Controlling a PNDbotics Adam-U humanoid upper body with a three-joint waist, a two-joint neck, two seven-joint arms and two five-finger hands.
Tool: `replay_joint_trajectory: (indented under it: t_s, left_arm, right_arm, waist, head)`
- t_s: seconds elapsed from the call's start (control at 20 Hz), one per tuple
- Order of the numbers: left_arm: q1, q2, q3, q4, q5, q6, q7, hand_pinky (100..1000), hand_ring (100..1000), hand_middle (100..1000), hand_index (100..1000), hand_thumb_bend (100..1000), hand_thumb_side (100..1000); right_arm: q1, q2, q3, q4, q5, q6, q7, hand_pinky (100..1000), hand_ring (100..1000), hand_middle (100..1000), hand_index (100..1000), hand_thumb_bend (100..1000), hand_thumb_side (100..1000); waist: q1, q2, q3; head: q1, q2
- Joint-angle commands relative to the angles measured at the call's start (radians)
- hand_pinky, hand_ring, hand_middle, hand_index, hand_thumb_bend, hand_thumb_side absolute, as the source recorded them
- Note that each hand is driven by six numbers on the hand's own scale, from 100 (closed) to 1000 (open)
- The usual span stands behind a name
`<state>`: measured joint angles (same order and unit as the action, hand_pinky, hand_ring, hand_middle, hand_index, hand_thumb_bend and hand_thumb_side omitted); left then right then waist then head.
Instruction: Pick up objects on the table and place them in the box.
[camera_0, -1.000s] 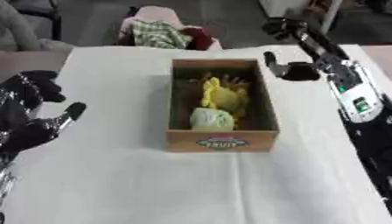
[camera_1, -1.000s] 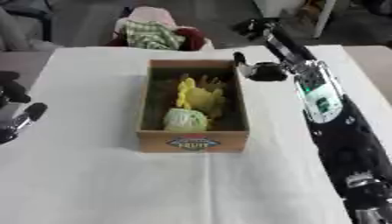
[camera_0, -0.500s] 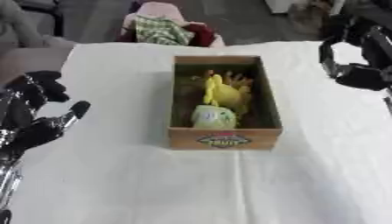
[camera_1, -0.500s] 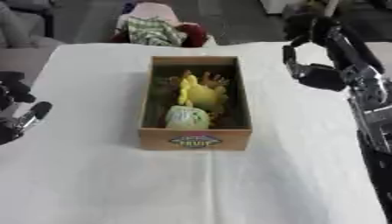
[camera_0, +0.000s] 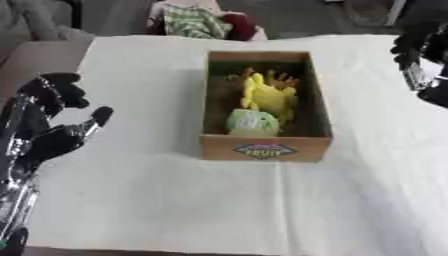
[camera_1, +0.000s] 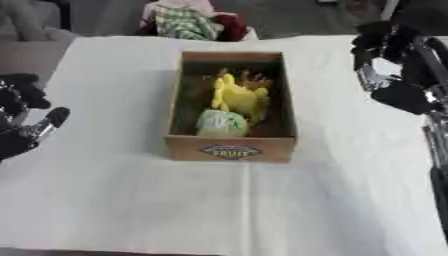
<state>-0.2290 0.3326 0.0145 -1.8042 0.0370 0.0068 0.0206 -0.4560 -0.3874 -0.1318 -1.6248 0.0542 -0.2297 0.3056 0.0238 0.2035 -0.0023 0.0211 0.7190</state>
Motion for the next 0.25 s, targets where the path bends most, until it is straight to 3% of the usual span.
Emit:
replay_joint_trajectory:
  t_s: [0.05, 0.1, 0.2, 0.25]
  left_arm:
    - [-0.003, 0.003, 0.014, -0.022, -0.006, -0.002, 0.006, 649, 540, 512, 708, 600, 113]
    - [0.0, 0.002, 0.014, -0.022, -0.004, -0.002, 0.006, 649, 539, 512, 708, 593, 112]
    - [0.005, 0.0, 0.014, -0.021, -0.005, -0.001, 0.006, 649, 539, 511, 707, 590, 111]
    - [0.006, -0.002, 0.014, -0.021, -0.005, -0.001, 0.007, 649, 539, 511, 707, 590, 111]
  right_arm:
    - [-0.003, -0.001, -0.011, -0.037, -0.014, 0.017, 0.006, 620, 657, 621, 780, 100, 219]
    - [0.0, 0.002, -0.011, -0.039, -0.015, 0.02, 0.008, 618, 654, 617, 777, 100, 275]
    - [0.007, 0.009, -0.012, -0.043, -0.017, 0.025, 0.011, 617, 651, 614, 774, 100, 273]
    - [0.01, 0.013, -0.012, -0.044, -0.017, 0.028, 0.013, 616, 649, 613, 771, 100, 215]
  waist:
    - [0.0, -0.012, 0.0]
    - [0.001, -0.012, -0.001]
    - [0.002, -0.012, -0.006]
    - [0.001, -0.012, -0.006]
  head:
    - [0.006, 0.007]
    - [0.006, 0.007]
    - [0.005, 0.008]
    - [0.005, 0.008]
